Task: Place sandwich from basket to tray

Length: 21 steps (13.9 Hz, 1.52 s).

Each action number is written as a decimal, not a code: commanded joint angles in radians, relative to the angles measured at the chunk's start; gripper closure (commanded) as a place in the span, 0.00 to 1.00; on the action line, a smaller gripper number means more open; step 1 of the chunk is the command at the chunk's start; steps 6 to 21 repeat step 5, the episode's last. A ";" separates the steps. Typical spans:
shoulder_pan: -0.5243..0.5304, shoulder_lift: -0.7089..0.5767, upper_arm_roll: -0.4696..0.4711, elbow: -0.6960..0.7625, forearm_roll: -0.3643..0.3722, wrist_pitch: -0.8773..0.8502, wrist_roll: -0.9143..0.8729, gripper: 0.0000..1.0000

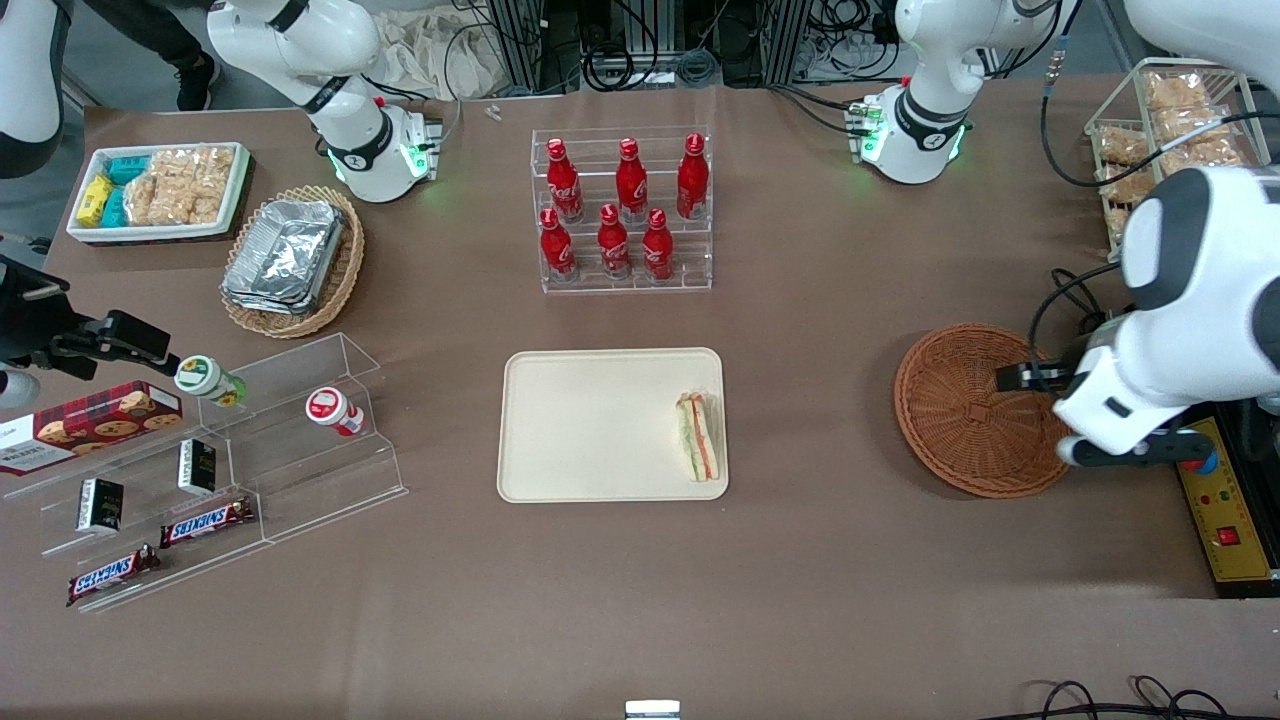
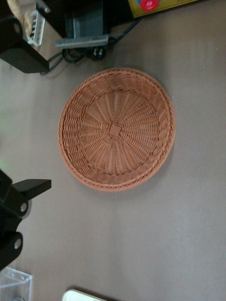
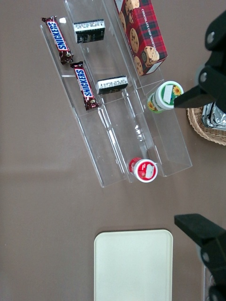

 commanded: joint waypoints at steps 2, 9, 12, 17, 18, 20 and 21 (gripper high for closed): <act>-0.061 -0.030 0.107 -0.010 -0.022 0.006 0.134 0.00; -0.056 -0.009 0.106 0.054 -0.013 0.009 0.139 0.00; -0.056 -0.009 0.106 0.054 -0.013 0.009 0.139 0.00; -0.056 -0.009 0.106 0.054 -0.013 0.009 0.139 0.00; -0.056 -0.009 0.106 0.054 -0.013 0.009 0.139 0.00; -0.056 -0.009 0.106 0.054 -0.013 0.009 0.139 0.00; -0.056 -0.009 0.106 0.054 -0.013 0.009 0.139 0.00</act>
